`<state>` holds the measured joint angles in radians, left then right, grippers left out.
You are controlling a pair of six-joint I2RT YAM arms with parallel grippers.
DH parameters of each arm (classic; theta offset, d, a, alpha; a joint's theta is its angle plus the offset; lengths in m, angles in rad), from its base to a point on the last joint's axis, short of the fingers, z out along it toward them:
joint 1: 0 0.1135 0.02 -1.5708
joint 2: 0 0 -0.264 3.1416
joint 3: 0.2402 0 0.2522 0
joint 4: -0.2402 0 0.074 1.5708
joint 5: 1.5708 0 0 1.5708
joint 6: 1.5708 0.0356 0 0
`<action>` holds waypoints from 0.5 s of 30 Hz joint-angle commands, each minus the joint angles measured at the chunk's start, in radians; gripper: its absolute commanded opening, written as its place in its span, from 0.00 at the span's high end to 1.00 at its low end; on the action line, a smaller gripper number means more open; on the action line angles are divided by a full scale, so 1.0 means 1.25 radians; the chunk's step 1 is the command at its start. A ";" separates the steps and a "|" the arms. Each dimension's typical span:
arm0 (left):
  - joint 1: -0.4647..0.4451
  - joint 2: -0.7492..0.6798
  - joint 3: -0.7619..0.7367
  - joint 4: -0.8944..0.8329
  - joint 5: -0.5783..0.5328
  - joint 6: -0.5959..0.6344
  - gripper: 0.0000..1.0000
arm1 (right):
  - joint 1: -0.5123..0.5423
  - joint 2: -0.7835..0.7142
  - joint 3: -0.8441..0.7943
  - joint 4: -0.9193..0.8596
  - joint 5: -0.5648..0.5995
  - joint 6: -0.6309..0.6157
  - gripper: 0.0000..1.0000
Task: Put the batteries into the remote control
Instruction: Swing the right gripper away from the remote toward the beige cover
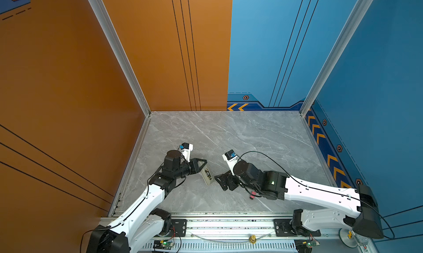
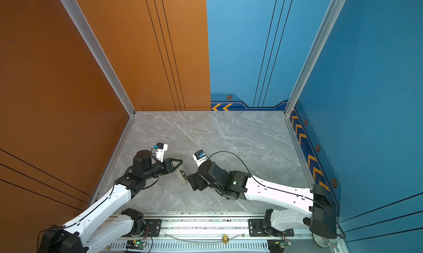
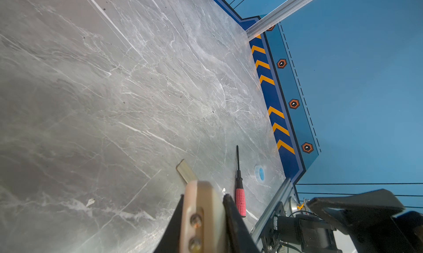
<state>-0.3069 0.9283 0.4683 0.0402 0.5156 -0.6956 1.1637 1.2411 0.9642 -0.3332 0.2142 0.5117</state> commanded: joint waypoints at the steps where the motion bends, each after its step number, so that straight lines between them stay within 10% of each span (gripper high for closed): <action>1: 0.017 -0.025 -0.020 -0.007 -0.009 0.023 1.00 | -0.023 -0.024 -0.041 -0.079 0.040 0.056 0.11; 15: 0.040 -0.066 -0.039 0.024 0.005 0.007 1.00 | -0.114 0.080 -0.060 -0.087 -0.045 0.030 0.12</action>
<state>-0.2680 0.8608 0.4282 0.0418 0.5156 -0.6960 1.0401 1.3071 0.9039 -0.4198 0.1940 0.5579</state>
